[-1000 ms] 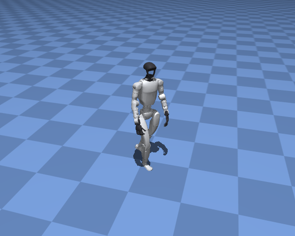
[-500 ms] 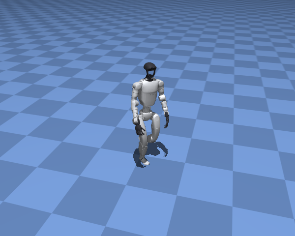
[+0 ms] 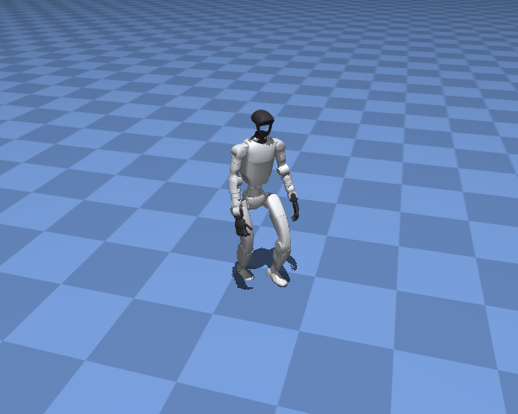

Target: Walk

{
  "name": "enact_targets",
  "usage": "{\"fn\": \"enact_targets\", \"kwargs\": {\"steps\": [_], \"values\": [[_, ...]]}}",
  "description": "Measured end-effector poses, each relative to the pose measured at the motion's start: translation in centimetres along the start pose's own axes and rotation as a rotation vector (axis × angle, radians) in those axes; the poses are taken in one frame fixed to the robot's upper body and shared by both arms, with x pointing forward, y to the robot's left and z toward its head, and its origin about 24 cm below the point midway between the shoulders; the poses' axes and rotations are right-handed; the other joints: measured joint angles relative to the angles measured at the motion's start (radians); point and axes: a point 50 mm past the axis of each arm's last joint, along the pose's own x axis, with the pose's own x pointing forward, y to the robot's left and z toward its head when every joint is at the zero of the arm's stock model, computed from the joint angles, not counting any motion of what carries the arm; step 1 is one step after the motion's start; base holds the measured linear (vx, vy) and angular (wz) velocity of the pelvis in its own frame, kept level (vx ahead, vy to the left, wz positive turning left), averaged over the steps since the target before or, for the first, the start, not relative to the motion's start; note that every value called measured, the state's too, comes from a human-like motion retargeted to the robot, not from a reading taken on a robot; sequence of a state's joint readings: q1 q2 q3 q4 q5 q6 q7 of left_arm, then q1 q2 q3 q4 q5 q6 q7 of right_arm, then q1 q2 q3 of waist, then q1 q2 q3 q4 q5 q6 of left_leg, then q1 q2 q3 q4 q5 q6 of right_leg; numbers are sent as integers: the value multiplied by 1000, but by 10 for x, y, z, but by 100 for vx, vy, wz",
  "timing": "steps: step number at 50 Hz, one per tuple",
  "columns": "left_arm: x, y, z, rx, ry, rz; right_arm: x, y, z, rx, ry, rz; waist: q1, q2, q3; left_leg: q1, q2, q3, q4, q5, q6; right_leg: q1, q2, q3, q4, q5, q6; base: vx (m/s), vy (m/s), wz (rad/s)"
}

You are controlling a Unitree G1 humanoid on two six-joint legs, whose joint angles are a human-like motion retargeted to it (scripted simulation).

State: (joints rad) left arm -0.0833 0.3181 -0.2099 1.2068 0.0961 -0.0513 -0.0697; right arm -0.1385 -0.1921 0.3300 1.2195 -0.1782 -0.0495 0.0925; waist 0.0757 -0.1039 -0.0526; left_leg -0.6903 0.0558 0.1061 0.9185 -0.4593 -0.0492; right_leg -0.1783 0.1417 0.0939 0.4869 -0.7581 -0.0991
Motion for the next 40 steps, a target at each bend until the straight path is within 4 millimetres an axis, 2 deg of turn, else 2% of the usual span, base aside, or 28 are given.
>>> {"fn": "enact_targets", "kwargs": {"steps": [8,15,20,23,25,28,32,36,40], "values": [[-1,-4,-7,-35,23,-5,-1,3,-4,-7,5,8,6,-7,-18,-23,-73,-13,-239,66,-2,53,-33,10,1,-45,7,27,6,-1],[-2,-12,-15,-75,47,-21,-2,7,-10,8,19,15,17,-7,-41,2,-100,-4,-224,84,28,98,-57,21,38,-72,24,33,10,-5],[-3,-18,-20,-102,58,-33,-2,10,-15,21,33,21,10,-39,-50,58,-163,17,-212,32,82,106,-123,12,170,-64,86,36,13,7],[-2,-17,-18,-115,50,-34,-2,6,-12,29,28,18,1,-81,-44,129,-231,37,-279,32,114,101,-202,5,277,16,157,36,15,8],[-2,-19,-18,-119,47,-40,-2,4,-11,34,25,17,-4,-97,-46,172,-264,44,-322,30,134,82,-259,-20,369,130,203,35,15,-2],[-3,-24,-19,-109,45,-53,-2,4,-12,41,19,14,-22,-112,-53,216,-306,47,-343,5,161,22,-321,-31,548,230,239,34,14,4],[-3,-25,-16,-69,30,-63,-2,-2,-4,39,-12,-3,-52,-118,-49,292,-350,37,-401,-16,183,-95,-398,-42,758,260,223,33,12,4],[-1,-21,-7,-25,12,-57,-1,-10,7,35,-53,-26,-85,-102,-31,389,-363,9,-479,-26,182,-223,-443,-62,842,192,161,33,7,0],[0,-19,-1,4,3,-50,-1,-11,12,37,-75,-35,-120,-84,-14,480,-361,-23,-526,-50,175,-334,-453,-94,791,120,122,33,2,8]]}}
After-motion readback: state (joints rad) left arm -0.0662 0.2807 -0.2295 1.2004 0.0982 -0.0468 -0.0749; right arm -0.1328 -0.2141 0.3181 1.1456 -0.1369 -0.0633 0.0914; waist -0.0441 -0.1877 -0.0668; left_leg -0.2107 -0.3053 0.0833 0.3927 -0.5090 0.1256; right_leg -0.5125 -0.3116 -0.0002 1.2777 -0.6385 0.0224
